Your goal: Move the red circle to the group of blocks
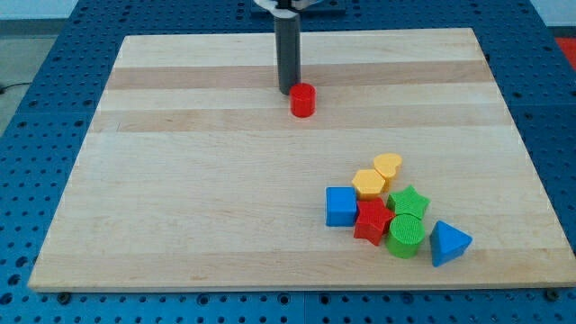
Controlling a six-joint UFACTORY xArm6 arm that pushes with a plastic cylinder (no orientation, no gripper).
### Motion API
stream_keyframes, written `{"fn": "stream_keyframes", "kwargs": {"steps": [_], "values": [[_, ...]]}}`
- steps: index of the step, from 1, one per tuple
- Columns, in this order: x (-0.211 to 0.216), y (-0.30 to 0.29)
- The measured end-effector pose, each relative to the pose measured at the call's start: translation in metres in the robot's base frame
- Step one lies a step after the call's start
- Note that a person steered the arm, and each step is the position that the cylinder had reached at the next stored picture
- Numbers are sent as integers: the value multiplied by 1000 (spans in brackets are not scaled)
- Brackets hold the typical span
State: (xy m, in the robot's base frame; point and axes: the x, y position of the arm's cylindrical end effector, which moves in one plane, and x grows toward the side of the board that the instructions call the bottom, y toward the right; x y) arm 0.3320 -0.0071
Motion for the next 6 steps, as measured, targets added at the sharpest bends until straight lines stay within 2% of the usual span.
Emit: {"fn": "stream_keyframes", "kwargs": {"steps": [2,5,6], "values": [[31,29],[163,32],[181,36]]}}
